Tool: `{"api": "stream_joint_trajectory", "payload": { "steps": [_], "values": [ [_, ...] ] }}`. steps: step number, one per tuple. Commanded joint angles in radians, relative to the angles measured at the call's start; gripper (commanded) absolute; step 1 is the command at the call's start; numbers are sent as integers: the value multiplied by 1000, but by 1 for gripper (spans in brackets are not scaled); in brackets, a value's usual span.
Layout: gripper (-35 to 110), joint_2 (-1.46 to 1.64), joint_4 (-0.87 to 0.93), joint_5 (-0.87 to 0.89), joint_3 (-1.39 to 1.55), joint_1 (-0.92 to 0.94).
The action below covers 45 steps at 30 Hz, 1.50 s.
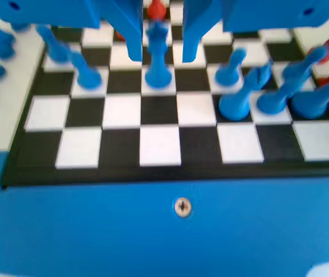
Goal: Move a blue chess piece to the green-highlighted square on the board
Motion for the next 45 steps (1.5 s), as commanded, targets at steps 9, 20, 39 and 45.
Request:
{"api": "stream_joint_trajectory", "payload": {
  "steps": [9, 20, 39, 45],
  "values": [
    [10, -17, 34, -3, -124, -17],
    [10, -77, 34, -14, -149, -15],
    [10, -186, -25, -3, -206, -20],
    [8, -201, -49, -8, -201, -15]
  ]
}}
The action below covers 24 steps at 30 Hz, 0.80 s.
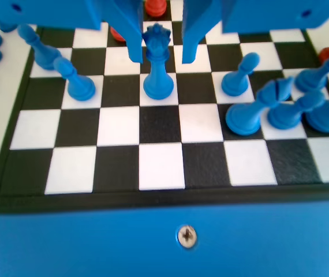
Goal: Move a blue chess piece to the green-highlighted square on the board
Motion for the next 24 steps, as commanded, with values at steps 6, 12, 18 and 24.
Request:
{"api": "stream_joint_trajectory", "payload": {
  "steps": [6, 12, 18, 24],
  "values": [
    [1, 5, -29, -35, -32, -11],
    [1, 5, -31, -37, -32, -3],
    [1, 34, 104, -31, -101, 17],
    [1, 100, 213, -26, -155, 40]
  ]
}}
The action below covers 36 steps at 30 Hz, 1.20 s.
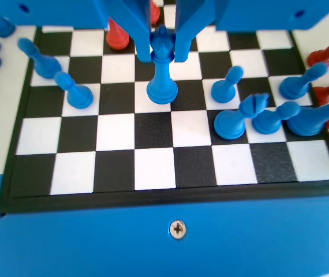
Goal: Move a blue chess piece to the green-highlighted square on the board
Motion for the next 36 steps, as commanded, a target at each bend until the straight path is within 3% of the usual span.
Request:
{"api": "stream_joint_trajectory", "payload": {
  "steps": [1, 8, 21, 36],
  "values": [
    [1, 91, 78, -9, -89, 18],
    [1, 84, 156, -2, -187, 91],
    [1, -216, 210, -23, -465, 227],
    [1, -311, 183, 25, -572, 186]
  ]
}}
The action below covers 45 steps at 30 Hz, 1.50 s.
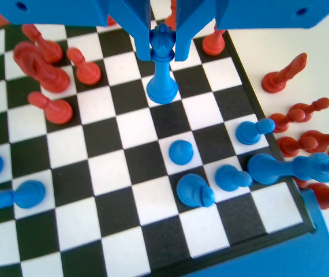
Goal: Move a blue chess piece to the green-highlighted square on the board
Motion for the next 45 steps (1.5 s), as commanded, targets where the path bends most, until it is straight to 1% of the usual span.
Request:
{"api": "stream_joint_trajectory", "payload": {
  "steps": [1, 13, 22, 30, 33, 37, 45],
  "values": [
    [1, 17, -20, 2, -87, -8],
    [1, -38, -127, -8, -77, 6],
    [1, -66, -140, -26, -77, 18],
    [6, -66, -143, -26, -74, 20],
    [14, -64, -143, -28, -71, 20],
    [19, -61, -143, -29, -69, 20],
    [19, -31, -133, -38, -60, 20]
  ]
}}
